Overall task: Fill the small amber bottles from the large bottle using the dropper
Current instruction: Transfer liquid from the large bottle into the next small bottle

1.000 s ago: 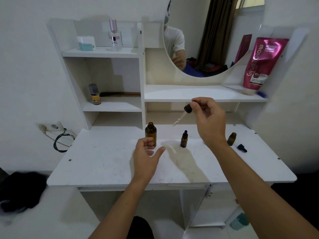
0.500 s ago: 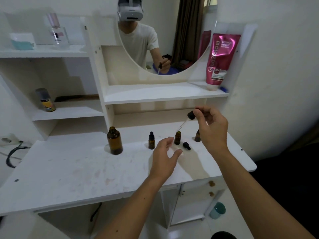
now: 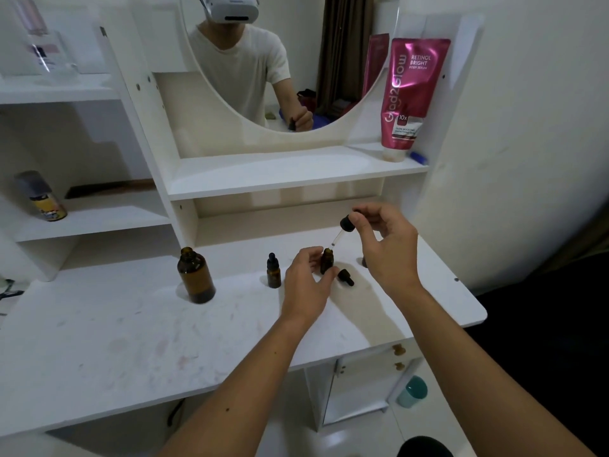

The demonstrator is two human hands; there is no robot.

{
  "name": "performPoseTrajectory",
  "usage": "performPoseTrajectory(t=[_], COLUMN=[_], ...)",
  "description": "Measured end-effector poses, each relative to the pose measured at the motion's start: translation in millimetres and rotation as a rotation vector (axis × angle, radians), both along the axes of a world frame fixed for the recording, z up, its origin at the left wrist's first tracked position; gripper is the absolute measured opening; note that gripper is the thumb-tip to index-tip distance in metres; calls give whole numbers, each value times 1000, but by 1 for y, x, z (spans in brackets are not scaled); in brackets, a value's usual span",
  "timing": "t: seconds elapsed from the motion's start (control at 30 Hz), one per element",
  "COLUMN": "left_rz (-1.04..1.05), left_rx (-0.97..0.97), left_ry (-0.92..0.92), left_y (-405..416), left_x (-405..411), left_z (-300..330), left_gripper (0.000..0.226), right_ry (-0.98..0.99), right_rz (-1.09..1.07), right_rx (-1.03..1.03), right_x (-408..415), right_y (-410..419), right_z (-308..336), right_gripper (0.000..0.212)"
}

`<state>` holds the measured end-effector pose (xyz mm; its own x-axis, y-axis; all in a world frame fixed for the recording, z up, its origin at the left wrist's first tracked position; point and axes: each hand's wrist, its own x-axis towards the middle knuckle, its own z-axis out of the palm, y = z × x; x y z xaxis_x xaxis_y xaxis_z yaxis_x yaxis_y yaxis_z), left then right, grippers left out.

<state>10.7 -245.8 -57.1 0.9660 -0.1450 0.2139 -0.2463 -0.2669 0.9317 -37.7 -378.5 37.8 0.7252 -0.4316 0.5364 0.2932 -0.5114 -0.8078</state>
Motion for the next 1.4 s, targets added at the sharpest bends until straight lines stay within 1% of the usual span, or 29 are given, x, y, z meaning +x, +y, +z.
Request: performPoseTrajectory(t=[0.17,0.3,0.37,0.53,0.77,1.0,1.13,1.27,1.4], left_rz=[16,4,4,5,3,4,14,14,23], left_rx=[-29,-41,-32,-5,-4,-7,1,32,62], left_ry=[-23,-22,-28,-29,-44,-47,-37,-11,-5], left_y=[-1,-1,-1,0,0,0,2,4,15], left_x=[1,1,1,1,1,1,-1,-7,-19], left_z=[1,2,2,1,0,0,1,4,4], left_gripper=[28,24,23,24,23,24,30,41,44], right_ry=[12,13,21,-3,-1,13,-41,-41,-75], right_rz=[28,-11,3,38,-16,18,-18,-9,3], right_rx=[-54,-109,-117,-121,-167,-99,-69,-16,-34], right_x=[3,9,9,8,10,4,-2,-9,-17], right_y=[2,3,4,6,6,7,10,16,25], right_z=[0,-2,-1,0,-1,3,13,27,35], right_gripper=[5,8,7,5,6,8,10,12,12])
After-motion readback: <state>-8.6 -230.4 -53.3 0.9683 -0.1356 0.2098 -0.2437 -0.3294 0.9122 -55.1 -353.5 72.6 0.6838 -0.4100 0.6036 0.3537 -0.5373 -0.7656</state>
